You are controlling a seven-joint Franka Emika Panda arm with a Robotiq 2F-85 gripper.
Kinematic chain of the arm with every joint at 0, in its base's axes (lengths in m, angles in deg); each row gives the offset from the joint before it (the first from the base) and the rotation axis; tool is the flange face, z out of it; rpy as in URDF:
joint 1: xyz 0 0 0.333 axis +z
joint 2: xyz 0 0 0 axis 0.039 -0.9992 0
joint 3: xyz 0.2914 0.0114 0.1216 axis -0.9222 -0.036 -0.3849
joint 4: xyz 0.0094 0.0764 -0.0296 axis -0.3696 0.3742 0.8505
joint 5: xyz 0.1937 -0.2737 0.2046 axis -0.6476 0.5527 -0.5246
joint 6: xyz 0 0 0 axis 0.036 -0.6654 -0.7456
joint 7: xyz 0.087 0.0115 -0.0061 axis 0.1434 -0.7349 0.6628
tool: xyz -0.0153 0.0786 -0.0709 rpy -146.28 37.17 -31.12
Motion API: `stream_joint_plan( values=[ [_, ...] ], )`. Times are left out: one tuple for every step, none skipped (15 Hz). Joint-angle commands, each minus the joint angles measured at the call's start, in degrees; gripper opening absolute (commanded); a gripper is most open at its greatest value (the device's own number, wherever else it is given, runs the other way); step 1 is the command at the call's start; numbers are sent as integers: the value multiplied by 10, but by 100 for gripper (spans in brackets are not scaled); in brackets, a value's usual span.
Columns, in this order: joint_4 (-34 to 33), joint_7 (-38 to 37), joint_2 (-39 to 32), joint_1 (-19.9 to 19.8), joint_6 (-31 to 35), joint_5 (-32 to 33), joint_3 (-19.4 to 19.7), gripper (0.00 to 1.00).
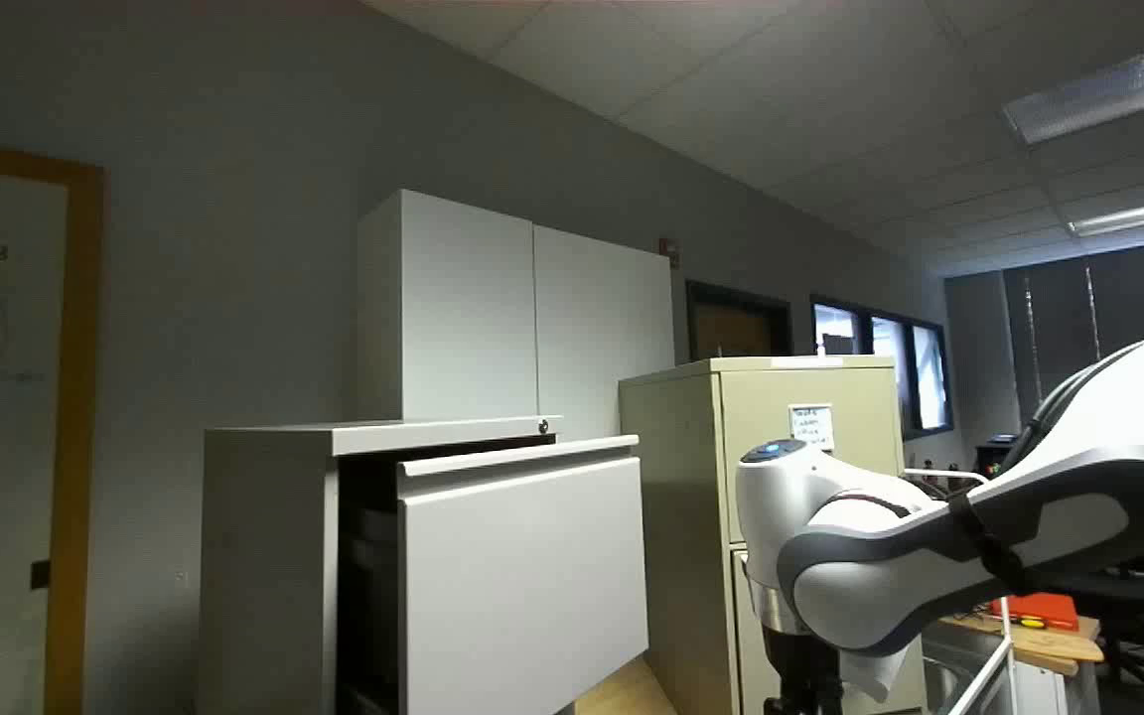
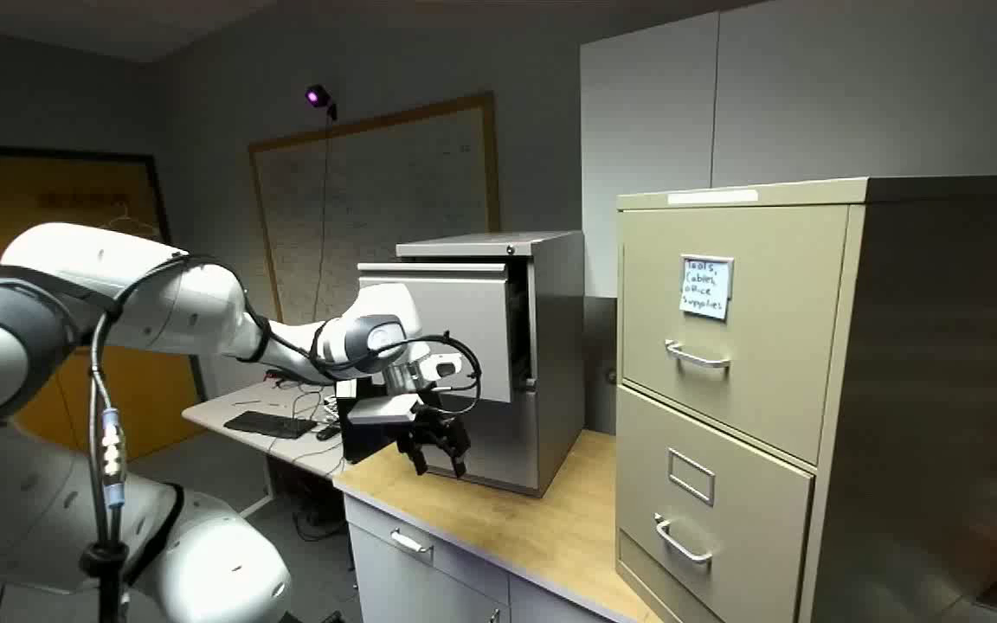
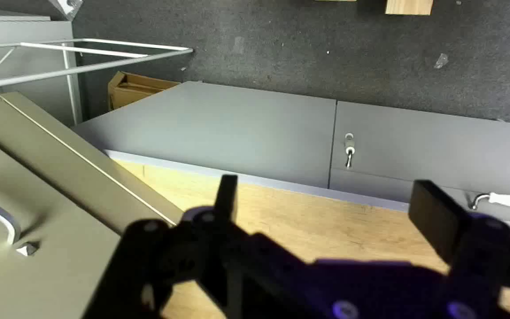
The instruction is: Close the top drawer of the gray file cabinet
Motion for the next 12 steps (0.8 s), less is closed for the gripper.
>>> stream_joint_plan(
  values=[
    [-1, -4, 0, 7, -3, 5, 7, 100],
    [-1, -4, 0, 7, -3, 5, 7, 100],
    [-1, -4, 0, 7, -3, 5, 7, 100],
    [-1, -4, 0, 7, -3, 5, 7, 100],
    [-1, -4, 0, 7, -3, 5, 7, 100],
    [-1, -4, 0, 7, -3, 5, 7, 100],
    [-1, -4, 0, 7, -3, 5, 7, 100],
    [-1, -4, 0, 7, -3, 5, 7, 100],
    [-3, -11, -3, 6, 3, 6, 5, 100],
    [-6, -14, -5, 6, 7, 7, 4, 100],
    [-12, -22, -9, 5, 6, 5, 0, 100],
    [-18, -34, -11, 5, 10, 2, -5, 100]
  ],
)
